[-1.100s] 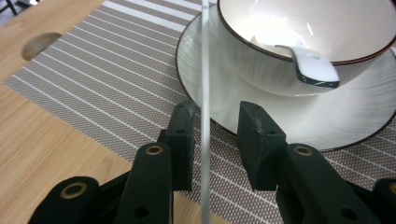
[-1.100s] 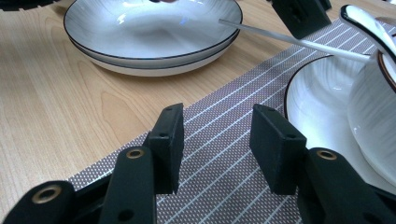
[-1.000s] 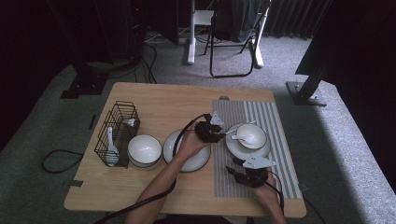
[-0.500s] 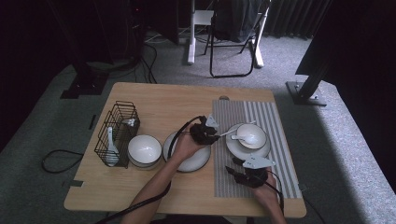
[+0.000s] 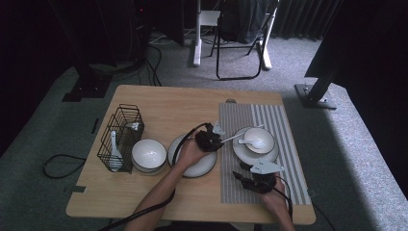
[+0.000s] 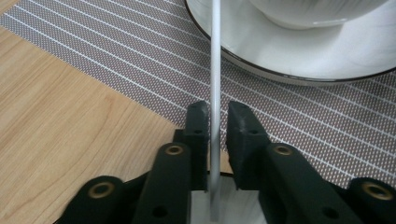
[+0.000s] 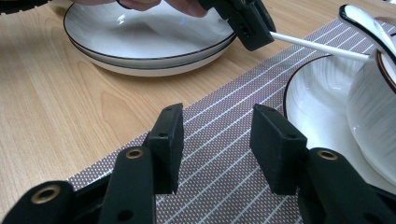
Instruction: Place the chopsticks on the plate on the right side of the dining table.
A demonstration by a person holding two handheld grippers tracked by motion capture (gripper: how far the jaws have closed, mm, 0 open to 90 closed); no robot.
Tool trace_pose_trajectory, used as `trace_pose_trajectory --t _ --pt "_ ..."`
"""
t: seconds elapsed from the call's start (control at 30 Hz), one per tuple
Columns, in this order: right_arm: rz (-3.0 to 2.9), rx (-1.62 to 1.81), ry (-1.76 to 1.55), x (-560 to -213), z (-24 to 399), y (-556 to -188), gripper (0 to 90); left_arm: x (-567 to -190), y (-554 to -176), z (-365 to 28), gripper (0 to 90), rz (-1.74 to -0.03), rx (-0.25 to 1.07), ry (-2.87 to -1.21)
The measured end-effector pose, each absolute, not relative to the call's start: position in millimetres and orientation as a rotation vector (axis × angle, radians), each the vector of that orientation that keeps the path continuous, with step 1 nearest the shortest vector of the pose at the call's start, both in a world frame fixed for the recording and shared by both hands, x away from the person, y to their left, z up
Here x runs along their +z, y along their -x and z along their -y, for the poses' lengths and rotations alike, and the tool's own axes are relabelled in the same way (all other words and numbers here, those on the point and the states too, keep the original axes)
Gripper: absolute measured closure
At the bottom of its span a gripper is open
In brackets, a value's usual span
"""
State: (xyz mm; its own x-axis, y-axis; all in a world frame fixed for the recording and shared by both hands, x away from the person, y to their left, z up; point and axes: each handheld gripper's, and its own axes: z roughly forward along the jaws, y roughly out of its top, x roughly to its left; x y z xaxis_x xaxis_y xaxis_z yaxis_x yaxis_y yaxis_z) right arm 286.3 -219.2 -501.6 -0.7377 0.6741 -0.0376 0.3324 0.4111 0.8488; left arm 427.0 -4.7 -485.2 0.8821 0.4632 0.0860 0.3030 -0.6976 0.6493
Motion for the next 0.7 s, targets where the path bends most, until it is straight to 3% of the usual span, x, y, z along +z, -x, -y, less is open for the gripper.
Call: trace_pose_trajectory --t 0.7 --pt "-2.301 1.253 -0.861 -501.9 218.3 -286.1 54.0 -485.1 -429.7 29.3 85.9 -0.502 0.325 -2.418"
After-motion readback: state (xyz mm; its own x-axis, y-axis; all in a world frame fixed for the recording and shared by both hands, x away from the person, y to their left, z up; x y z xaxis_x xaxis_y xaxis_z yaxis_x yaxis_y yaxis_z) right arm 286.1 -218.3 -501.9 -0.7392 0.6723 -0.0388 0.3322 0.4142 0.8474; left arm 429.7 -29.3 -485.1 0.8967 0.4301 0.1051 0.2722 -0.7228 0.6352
